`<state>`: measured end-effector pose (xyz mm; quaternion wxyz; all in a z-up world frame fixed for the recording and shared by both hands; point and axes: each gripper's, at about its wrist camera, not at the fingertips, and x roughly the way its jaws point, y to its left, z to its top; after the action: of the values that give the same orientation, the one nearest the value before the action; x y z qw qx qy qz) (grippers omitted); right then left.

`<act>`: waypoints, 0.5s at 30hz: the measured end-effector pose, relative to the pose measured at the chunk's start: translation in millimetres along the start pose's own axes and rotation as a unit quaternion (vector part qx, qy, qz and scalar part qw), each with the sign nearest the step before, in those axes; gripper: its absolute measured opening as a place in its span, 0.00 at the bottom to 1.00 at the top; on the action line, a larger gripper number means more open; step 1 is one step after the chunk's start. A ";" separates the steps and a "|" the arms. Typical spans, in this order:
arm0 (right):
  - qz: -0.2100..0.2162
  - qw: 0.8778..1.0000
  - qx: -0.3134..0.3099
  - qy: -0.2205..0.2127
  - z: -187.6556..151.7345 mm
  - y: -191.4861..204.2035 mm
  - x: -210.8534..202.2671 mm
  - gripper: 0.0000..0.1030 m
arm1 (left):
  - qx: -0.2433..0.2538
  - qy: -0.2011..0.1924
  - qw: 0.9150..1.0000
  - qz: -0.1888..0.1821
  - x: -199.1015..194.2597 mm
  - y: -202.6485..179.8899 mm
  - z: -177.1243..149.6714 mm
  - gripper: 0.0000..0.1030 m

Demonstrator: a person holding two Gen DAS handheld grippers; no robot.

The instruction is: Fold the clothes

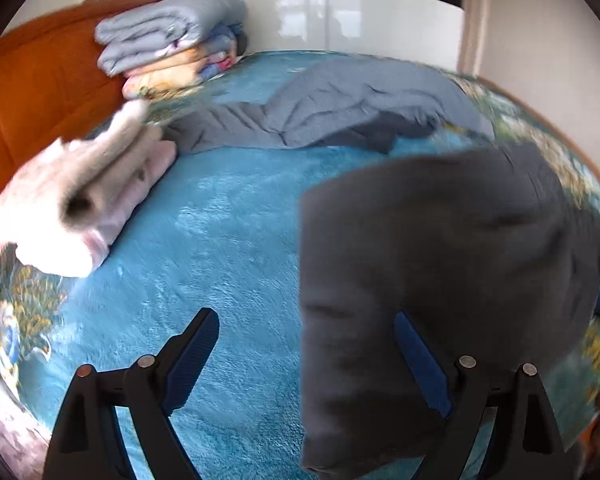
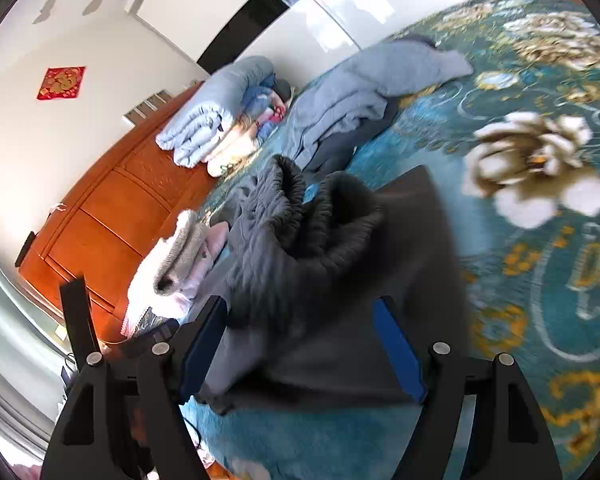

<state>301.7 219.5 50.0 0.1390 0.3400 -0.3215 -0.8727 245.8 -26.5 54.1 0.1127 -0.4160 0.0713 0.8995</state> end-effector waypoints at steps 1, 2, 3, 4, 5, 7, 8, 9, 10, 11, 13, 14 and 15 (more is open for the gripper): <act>0.004 1.000 0.012 0.001 4.2 0.6 7.9 0.75 | 0.008 -0.005 1.000 0.002 -1.5 -2.9 0.0 0.88; 0.011 1.000 0.027 -0.002 6.5 0.2 11.6 0.75 | 0.013 -0.008 1.000 0.000 -3.0 -4.7 0.1 0.88; 0.017 0.999 0.041 -0.005 8.8 0.1 14.7 0.75 | 0.012 -0.010 1.000 -0.008 -4.6 -3.7 0.5 0.88; 0.023 0.998 0.052 -0.009 11.0 1.1 15.8 0.74 | 0.011 -0.011 1.000 -0.017 -6.2 -2.6 1.0 0.88; 0.029 0.997 0.063 -0.013 13.2 2.2 17.0 0.66 | 0.010 -0.012 1.000 -0.025 -7.6 -1.2 1.7 0.88; 0.028 0.997 0.066 -0.020 16.9 10.2 15.0 0.51 | 0.005 -0.022 0.999 -0.044 -13.2 6.4 2.0 0.89; 0.024 0.998 0.060 -0.024 18.7 14.7 9.3 0.44 | -0.004 -0.031 0.998 -0.056 -19.5 12.4 2.2 0.89; 0.028 0.998 0.051 -0.034 19.6 20.3 1.0 0.43 | -0.011 -0.034 0.998 -0.060 -21.1 16.8 3.7 0.89; 0.037 0.997 0.042 -0.050 20.0 24.9 -10.2 0.43 | -0.018 -0.036 0.997 -0.063 -22.7 21.2 5.3 0.89; 0.037 0.996 0.033 -0.069 20.0 27.9 -21.8 0.43 | -0.025 -0.039 0.997 -0.067 -24.3 25.7 6.8 0.89; 0.032 0.995 0.044 -0.088 18.5 19.3 -35.0 0.43 | -0.029 -0.033 0.996 -0.073 -20.0 27.0 7.8 0.89; 0.028 0.994 0.059 -0.091 17.4 10.5 -38.5 0.43 | -0.026 -0.027 0.996 -0.075 -15.6 24.9 7.0 0.89; 0.021 0.993 0.077 -0.088 16.0 0.0 -39.3 0.43 | -0.019 -0.021 0.997 -0.076 -11.0 20.9 4.1 0.89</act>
<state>319.4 245.1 78.7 0.1023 0.2643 -0.4057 -0.8689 244.3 -47.3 65.8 0.1742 -0.4030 0.0204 0.8982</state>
